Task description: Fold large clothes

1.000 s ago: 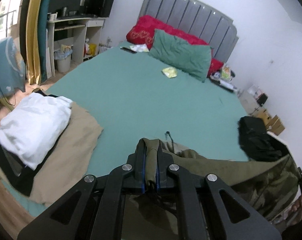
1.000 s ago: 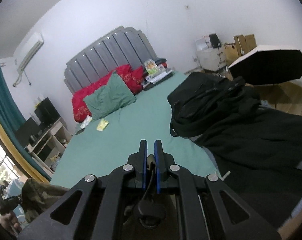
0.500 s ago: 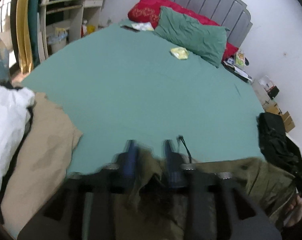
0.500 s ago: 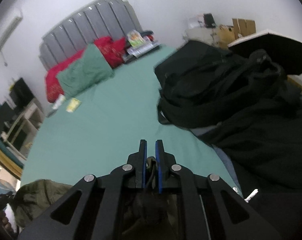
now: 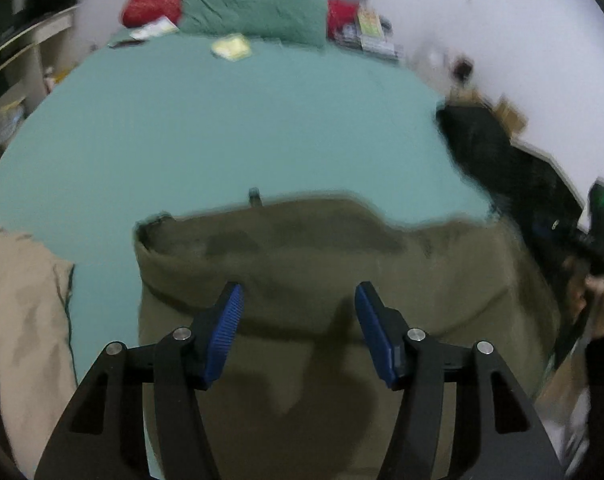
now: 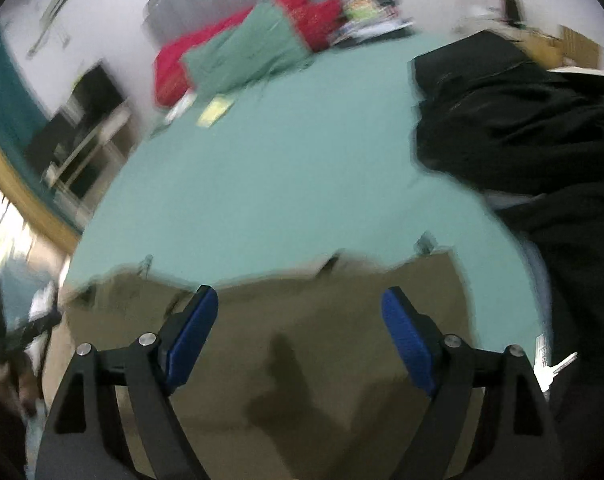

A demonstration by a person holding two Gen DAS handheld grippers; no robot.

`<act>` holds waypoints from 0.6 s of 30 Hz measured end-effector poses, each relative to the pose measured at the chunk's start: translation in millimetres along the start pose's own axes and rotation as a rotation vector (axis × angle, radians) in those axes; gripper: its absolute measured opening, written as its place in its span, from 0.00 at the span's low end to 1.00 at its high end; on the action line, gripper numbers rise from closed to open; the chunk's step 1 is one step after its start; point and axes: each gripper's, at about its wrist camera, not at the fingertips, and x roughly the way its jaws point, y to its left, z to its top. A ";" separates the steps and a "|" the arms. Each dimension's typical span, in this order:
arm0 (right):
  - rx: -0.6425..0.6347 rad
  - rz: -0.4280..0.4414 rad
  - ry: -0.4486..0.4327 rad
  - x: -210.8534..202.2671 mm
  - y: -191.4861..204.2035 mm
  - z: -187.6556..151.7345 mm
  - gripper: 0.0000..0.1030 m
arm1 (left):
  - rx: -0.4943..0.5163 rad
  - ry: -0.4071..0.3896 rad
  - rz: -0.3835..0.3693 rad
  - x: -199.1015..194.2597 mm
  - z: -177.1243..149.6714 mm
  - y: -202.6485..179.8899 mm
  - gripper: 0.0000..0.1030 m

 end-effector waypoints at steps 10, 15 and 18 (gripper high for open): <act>0.043 0.027 0.196 47.4 -31.7 -32.5 0.73 | 0.118 0.121 0.058 42.5 -5.3 -12.0 0.00; 0.041 -0.024 0.168 65.5 -25.4 -35.7 0.01 | 0.071 0.030 0.113 48.4 3.6 -15.4 0.00; 0.061 -0.062 0.057 49.7 -22.4 -16.8 0.01 | 0.021 -0.030 0.135 39.8 24.2 -8.9 0.00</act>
